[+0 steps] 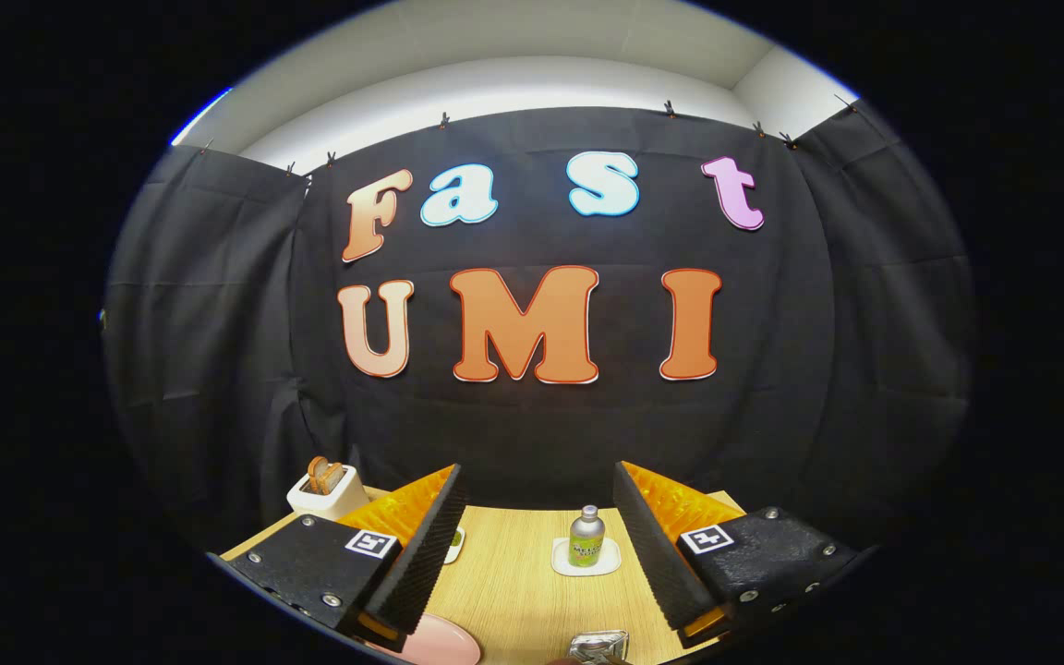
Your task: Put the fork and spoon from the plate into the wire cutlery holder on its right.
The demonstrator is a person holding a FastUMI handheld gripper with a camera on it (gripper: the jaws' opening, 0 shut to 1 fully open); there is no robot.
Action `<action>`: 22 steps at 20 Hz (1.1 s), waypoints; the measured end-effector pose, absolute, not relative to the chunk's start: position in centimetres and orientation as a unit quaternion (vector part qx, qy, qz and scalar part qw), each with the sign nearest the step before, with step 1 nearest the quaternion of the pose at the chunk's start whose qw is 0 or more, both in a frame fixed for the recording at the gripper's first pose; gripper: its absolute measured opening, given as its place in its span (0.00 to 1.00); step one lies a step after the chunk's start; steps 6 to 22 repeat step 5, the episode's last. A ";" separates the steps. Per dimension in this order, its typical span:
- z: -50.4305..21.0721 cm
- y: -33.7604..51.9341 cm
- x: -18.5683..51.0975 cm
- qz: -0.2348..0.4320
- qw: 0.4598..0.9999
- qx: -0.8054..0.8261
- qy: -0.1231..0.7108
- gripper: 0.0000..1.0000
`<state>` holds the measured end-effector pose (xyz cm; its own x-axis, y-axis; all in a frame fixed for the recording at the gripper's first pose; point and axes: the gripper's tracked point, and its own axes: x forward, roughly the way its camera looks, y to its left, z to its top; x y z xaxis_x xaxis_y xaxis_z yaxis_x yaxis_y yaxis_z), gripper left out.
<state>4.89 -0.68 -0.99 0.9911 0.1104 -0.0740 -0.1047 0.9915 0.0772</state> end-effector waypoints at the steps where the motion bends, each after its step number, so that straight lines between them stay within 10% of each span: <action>1: -1.0 -0.7 4.9 0.055 0.997 0.037 0.039 0.96; 22: -1.0 -0.6 4.7 0.054 0.997 0.034 0.039 0.96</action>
